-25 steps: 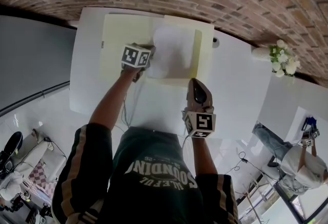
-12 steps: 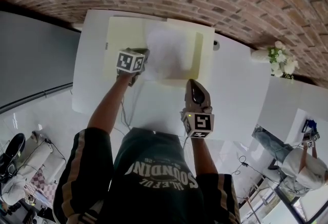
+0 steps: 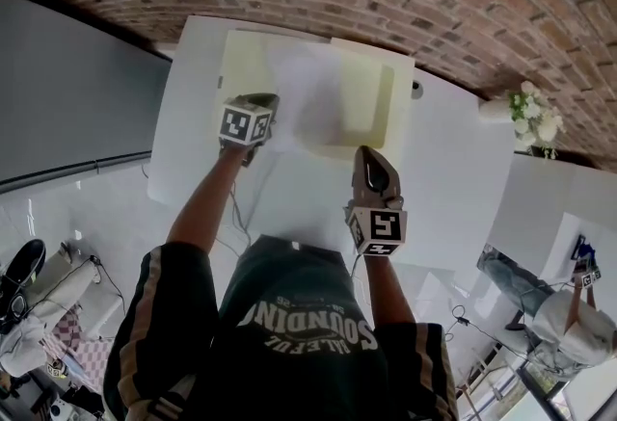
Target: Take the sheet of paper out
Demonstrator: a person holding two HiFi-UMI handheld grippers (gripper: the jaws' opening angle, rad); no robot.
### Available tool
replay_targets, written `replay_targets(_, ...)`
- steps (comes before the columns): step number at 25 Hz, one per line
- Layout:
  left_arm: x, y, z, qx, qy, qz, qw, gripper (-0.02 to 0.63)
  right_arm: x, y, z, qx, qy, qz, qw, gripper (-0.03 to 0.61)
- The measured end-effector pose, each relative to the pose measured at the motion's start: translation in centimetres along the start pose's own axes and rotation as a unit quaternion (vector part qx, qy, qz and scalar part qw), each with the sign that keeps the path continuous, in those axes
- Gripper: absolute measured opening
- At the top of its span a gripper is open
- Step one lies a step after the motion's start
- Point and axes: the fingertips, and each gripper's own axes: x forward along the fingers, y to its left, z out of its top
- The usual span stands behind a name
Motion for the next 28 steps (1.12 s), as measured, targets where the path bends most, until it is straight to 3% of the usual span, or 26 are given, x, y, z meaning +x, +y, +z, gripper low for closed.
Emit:
replay_targets(16, -9.7, -1.6, 1.0, 0.057, -0.099, 0.056, 0.9919, 0.012, -1.5, 5.2, 3.7, -0.03, -0.05, 0.037, 0.998, 0.0)
replay_targets(28, -18.3, -4.9, 5.9, 0.131, -0.224, 0.104, 0.9599, 0.011, -1.6, 6.6, 8.3, -0.054, -0.094, 0.051, 0.993, 0.0)
